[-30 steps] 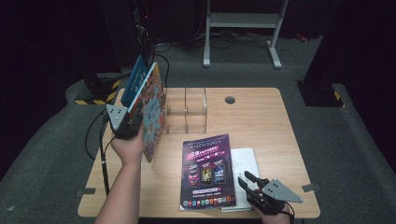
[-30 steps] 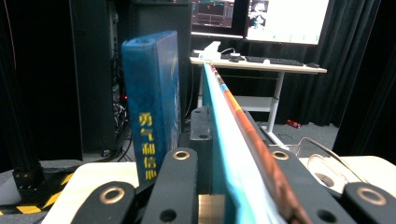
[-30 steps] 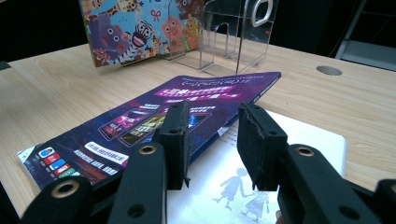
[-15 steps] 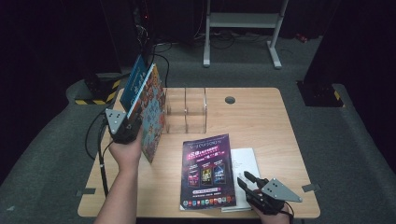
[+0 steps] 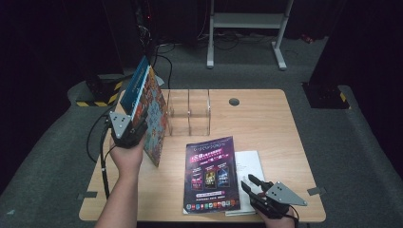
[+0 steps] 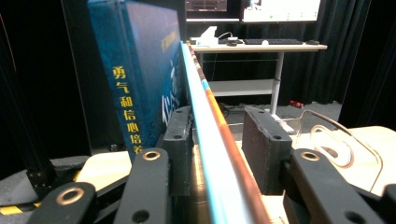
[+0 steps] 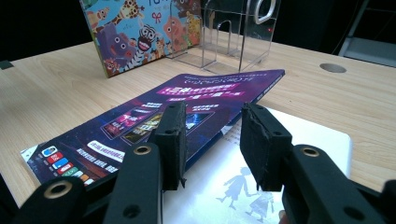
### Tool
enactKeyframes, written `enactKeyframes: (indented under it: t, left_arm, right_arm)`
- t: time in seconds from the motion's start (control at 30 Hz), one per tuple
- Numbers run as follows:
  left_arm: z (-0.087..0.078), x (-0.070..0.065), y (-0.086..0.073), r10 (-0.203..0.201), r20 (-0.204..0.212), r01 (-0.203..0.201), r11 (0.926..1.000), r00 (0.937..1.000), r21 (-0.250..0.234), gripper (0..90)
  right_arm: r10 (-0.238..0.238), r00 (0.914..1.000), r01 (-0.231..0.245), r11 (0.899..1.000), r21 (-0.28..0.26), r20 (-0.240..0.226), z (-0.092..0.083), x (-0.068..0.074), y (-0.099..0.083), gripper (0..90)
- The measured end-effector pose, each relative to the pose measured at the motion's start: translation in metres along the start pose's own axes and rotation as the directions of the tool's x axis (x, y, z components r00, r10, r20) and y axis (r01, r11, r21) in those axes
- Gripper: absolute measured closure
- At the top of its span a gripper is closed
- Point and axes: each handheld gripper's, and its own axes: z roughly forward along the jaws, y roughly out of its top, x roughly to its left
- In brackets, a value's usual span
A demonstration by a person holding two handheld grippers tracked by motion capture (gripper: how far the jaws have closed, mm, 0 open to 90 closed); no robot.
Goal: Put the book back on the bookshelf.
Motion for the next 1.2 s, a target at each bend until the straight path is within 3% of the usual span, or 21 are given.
enactKeyframes:
  t: [0.4,0.6,0.83,1.03,1.2]
  left_arm:
    - [-0.014,0.0,-0.002,0.03,0.011,-0.03,0.9995,0.9995,-0.004,60.6]
    - [-0.024,0.001,-0.007,0.022,0.014,-0.022,0.9997,0.9996,-0.004,58.0]
    - [-0.033,0.002,-0.022,0.022,0.022,-0.022,0.9997,0.9995,0.014,58.7]
    - [-0.037,-0.002,-0.04,0.052,0.035,-0.053,0.9974,0.9981,0.048,62.0]
    - [-0.042,-0.004,-0.052,0.045,0.049,-0.049,0.9967,0.9978,0.066,64.3]
  right_arm:
    - [-0.005,1.0,0.005,1.0,0.002,-0.003,0.002,0.002,0.0,60.6]
    - [-0.006,1.0,0.006,1.0,0.003,-0.004,0.002,0.002,0.0,60.7]
    - [-0.012,0.9999,0.012,1.0,0.004,-0.004,0.002,0.003,0.0,60.8]
    - [-0.013,0.9999,0.013,1.0,0.004,-0.003,0.002,0.003,0.0,60.9]
    - [-0.013,0.9999,0.013,1.0,0.007,-0.004,0.002,0.003,0.0,61.0]
